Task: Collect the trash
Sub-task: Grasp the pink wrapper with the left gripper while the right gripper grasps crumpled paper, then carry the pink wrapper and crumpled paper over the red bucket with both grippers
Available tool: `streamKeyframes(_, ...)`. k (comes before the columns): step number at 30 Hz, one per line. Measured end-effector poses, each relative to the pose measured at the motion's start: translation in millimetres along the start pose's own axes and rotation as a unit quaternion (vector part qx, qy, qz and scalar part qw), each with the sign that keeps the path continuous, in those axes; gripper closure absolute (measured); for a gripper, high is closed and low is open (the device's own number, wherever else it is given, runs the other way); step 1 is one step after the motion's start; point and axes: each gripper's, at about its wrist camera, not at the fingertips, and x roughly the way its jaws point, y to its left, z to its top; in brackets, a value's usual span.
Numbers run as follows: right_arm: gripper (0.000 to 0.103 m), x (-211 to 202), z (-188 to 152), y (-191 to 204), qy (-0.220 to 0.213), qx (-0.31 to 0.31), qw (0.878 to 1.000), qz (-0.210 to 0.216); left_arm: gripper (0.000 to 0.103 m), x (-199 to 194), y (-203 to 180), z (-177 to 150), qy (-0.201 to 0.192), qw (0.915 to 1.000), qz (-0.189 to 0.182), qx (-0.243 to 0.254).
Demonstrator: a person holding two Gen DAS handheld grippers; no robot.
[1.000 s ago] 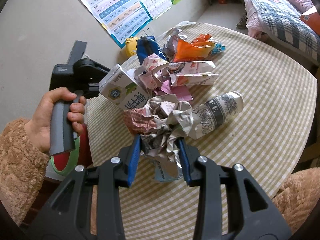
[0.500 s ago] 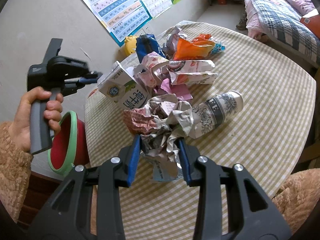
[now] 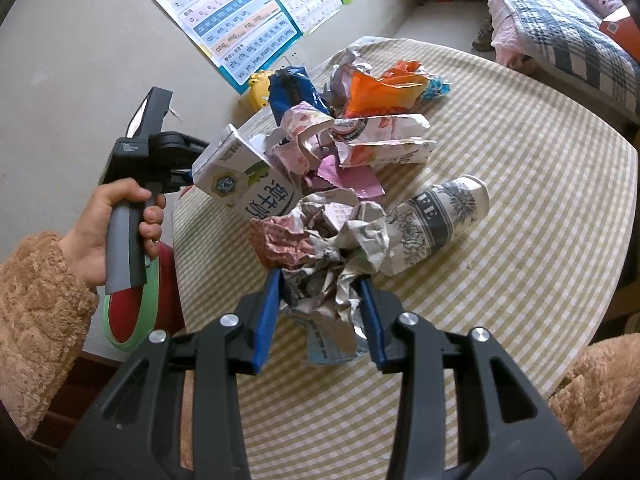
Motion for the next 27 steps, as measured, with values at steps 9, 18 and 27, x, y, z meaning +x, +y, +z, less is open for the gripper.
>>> streamKeyframes(9, 0.065, 0, -1, 3, -0.002, -0.005, 1.0, -0.008, 0.102, -49, 25, -22, -0.071, 0.9963, -0.032, -0.038)
streamKeyframes(18, 0.065, -2, -4, 11, -0.005, -0.023, 0.999, -0.034, 0.102, -135, 48, -66, -0.181, 0.9833, -0.01, -0.019)
streamKeyframes(27, 0.065, -13, -8, 29, -0.019, -0.055, 0.996, -0.066, 0.101, -179, 53, -112, -0.234, 0.9718, 0.004, 0.026)
